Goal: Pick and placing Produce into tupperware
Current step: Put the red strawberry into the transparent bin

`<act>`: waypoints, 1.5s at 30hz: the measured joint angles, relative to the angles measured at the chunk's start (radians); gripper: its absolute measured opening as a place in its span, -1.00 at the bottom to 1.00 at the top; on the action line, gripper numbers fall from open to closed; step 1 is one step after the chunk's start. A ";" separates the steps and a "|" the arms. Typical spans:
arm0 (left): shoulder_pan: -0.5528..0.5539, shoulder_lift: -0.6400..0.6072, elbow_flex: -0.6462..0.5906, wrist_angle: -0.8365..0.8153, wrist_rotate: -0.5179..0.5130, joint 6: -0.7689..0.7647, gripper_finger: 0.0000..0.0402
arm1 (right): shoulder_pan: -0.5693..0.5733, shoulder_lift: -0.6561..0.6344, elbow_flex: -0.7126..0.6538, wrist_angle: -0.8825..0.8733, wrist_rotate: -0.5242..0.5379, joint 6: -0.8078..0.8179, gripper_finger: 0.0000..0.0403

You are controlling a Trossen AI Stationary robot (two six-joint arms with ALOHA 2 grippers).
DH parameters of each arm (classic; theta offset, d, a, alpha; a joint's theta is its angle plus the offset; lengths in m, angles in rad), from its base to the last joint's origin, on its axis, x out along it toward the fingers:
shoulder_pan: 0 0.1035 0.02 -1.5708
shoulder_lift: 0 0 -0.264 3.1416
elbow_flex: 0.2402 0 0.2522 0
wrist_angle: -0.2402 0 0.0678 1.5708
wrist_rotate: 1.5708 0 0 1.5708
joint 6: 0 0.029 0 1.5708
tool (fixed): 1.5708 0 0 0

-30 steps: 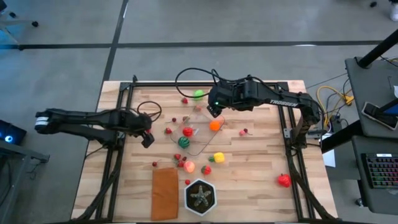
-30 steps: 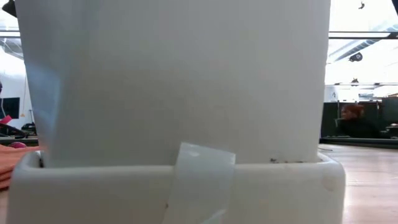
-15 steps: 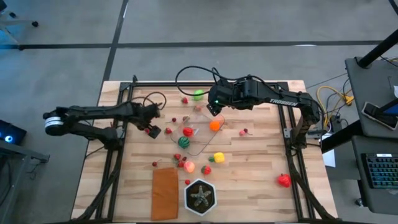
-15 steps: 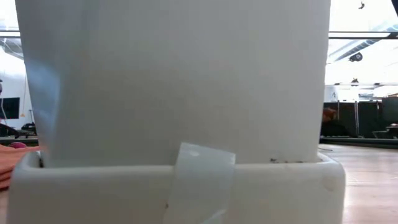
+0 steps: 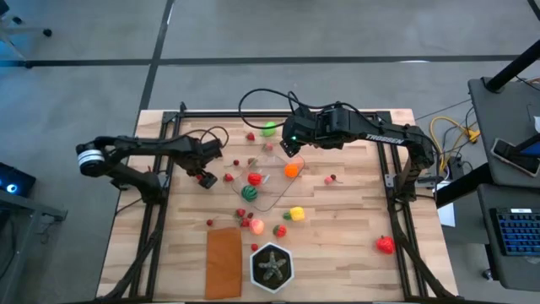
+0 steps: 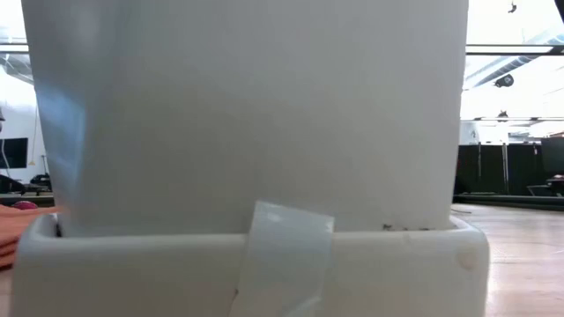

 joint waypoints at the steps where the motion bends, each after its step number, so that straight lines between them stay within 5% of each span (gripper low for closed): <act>1: 0.000 0.011 0.000 0.001 0.000 0.003 0.59 | 0.000 0.000 0.000 0.000 -0.002 0.000 0.83; 22: 0.002 0.018 0.003 0.054 -0.015 -0.005 -0.12 | 0.000 -0.001 -0.004 0.001 -0.007 -0.001 0.83; 37: 0.001 0.003 0.022 0.023 0.053 -0.007 -0.33 | 0.000 -0.001 -0.005 0.000 -0.007 -0.001 0.83; 45: -0.008 -0.112 0.107 0.034 0.104 0.002 -0.33 | -0.020 -0.001 -0.005 0.002 -0.006 0.061 0.83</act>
